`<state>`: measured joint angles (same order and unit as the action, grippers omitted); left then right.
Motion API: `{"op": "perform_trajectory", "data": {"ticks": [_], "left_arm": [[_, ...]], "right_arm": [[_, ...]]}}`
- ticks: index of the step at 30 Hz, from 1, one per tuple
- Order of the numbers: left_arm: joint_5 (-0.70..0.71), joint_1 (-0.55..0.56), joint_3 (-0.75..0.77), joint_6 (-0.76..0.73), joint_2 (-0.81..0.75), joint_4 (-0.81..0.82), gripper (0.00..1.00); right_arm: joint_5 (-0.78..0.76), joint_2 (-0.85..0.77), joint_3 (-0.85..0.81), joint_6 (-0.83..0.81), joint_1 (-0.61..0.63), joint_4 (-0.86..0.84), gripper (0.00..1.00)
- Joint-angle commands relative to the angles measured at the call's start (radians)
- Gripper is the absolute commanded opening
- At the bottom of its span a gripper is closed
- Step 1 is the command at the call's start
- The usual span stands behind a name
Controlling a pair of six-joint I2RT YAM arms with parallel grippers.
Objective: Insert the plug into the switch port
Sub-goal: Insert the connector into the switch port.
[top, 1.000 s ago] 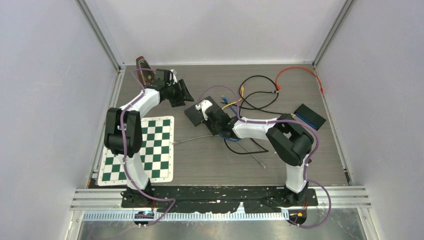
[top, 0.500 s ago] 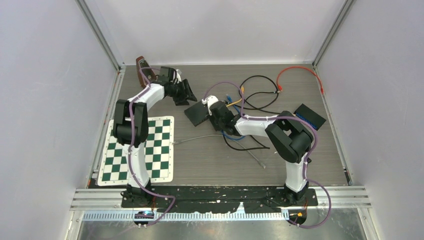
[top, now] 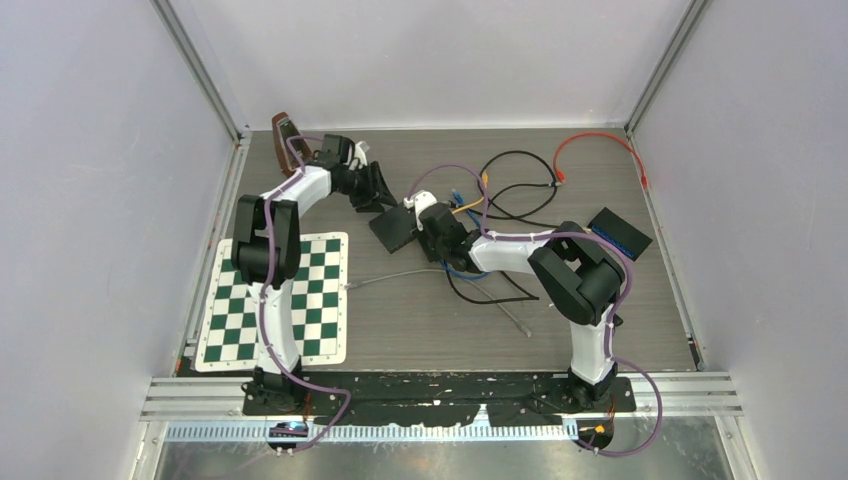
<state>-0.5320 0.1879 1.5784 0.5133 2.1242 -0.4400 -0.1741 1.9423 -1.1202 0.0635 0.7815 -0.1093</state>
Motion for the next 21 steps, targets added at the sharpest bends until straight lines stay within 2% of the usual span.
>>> {"op": "perform_trajectory", "data": {"ticks": [1, 7, 15, 21], "left_arm": [[-0.078, 0.011, 0.028, -0.041, 0.018, -0.006, 0.48], [-0.084, 0.015, 0.016, -0.053, 0.028, 0.001, 0.47], [-0.074, 0.018, 0.038, -0.069, 0.04, -0.036, 0.45], [-0.061, 0.018, 0.063, -0.075, 0.028, -0.066, 0.44]], "right_arm": [[-0.047, 0.003, -0.031, 0.019, -0.006, -0.041, 0.05], [-0.027, 0.002, -0.017, -0.001, -0.01, -0.076, 0.05], [0.058, -0.034, 0.093, -0.026, -0.026, -0.284, 0.05], [0.008, -0.042, 0.082, -0.015, -0.032, -0.238, 0.05]]}}
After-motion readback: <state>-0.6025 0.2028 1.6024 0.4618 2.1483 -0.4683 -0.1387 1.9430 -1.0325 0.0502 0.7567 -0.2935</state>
